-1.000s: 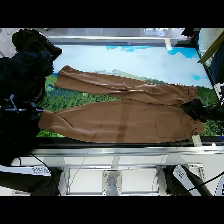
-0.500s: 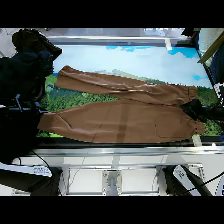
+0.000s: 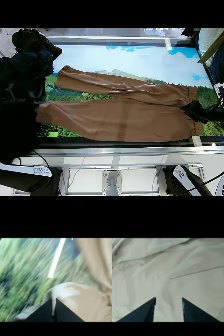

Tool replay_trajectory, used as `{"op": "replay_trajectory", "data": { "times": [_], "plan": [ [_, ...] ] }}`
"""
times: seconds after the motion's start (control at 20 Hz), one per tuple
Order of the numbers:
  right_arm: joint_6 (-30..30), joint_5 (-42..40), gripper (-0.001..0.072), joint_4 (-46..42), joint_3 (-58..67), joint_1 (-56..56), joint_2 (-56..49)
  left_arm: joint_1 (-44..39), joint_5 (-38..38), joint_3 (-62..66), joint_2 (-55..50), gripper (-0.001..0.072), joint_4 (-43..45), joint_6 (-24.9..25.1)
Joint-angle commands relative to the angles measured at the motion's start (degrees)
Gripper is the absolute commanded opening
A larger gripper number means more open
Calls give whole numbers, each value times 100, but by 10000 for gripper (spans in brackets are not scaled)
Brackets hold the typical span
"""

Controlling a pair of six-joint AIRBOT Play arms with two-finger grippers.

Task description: Fold the clothes and pants, and hang the long-sleeved shirts on hangers.

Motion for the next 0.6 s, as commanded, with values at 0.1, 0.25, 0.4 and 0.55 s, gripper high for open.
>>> {"op": "replay_trajectory", "data": {
  "times": [0.1,0.25,0.4,0.55],
  "plan": [
    [-2,-105,394,-146,4,7,2,-24,-111,573,61,16,-328,-175],
    [-7,-138,394,-149,4,7,2,-42,-396,573,17,477,155,-269],
    [-157,-111,394,-247,4,0,7,101,-647,573,24,659,321,-625],
    [-151,-55,395,-1128,4,0,46,444,-1659,570,37,649,474,-636]
  ]
}}
